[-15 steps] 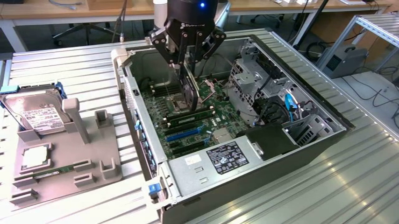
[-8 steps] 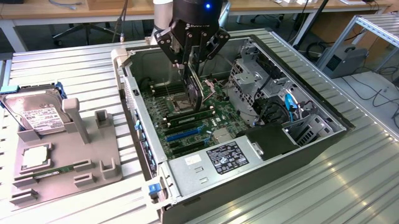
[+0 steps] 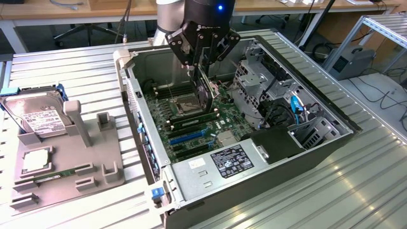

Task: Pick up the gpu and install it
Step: 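Pick up the gpu and move the gpu toward the slot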

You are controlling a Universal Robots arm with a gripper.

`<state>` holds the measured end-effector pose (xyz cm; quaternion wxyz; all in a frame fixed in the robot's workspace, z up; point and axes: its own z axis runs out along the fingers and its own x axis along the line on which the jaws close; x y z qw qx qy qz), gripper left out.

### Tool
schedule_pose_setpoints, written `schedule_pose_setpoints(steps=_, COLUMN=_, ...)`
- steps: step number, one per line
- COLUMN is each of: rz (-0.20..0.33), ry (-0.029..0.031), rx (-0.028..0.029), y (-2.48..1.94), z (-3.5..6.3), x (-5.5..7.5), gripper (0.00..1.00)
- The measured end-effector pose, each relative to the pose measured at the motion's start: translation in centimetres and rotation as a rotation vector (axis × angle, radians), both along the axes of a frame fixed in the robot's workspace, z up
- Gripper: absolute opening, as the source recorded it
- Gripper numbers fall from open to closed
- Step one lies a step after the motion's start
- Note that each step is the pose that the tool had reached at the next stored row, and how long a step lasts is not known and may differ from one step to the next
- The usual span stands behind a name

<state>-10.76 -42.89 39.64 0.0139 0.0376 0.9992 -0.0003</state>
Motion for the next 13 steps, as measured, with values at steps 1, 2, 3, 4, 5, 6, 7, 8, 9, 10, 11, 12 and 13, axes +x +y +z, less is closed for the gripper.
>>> schedule_pose_setpoints(steps=1, rz=0.000, ry=0.0000, rx=-0.0001, y=0.00, z=-0.03, x=0.2, gripper=0.27)
schedule_pose_setpoints(steps=2, rz=0.000, ry=0.0000, rx=-0.0002, y=0.00, z=-0.06, x=0.3, gripper=0.27)
schedule_pose_setpoints(steps=3, rz=0.000, ry=0.0000, rx=-0.0002, y=0.00, z=-0.09, x=0.5, gripper=0.27)
schedule_pose_setpoints(steps=4, rz=0.000, ry=0.0000, rx=-0.0004, y=0.00, z=-0.12, x=0.7, gripper=0.27)
schedule_pose_setpoints(steps=5, rz=0.000, ry=0.0000, rx=-0.0003, y=0.00, z=-0.15, x=0.8, gripper=0.27)
schedule_pose_setpoints(steps=6, rz=0.000, ry=0.0000, rx=-0.0004, y=0.00, z=-0.18, x=1.0, gripper=0.27)
schedule_pose_setpoints(steps=7, rz=0.000, ry=0.0000, rx=-0.0005, y=0.00, z=-0.21, x=1.2, gripper=0.27)
schedule_pose_setpoints(steps=8, rz=0.000, ry=0.0000, rx=-0.0005, y=0.00, z=-0.25, x=1.3, gripper=0.27)
schedule_pose_setpoints(steps=9, rz=0.000, ry=0.0000, rx=-0.0005, y=0.00, z=-0.32, x=1.7, gripper=0.27)
schedule_pose_setpoints(steps=10, rz=0.000, ry=0.0000, rx=-0.0006, y=0.00, z=-0.37, x=2.0, gripper=0.27)
schedule_pose_setpoints(steps=11, rz=0.000, ry=0.0000, rx=-0.0007, y=0.00, z=-0.41, x=2.2, gripper=0.27)
schedule_pose_setpoints(steps=12, rz=0.000, ry=0.0000, rx=-0.0006, y=0.00, z=-0.44, x=2.4, gripper=0.27)
schedule_pose_setpoints(steps=13, rz=0.000, ry=0.0000, rx=-0.0007, y=0.00, z=-0.48, x=2.6, gripper=0.27)
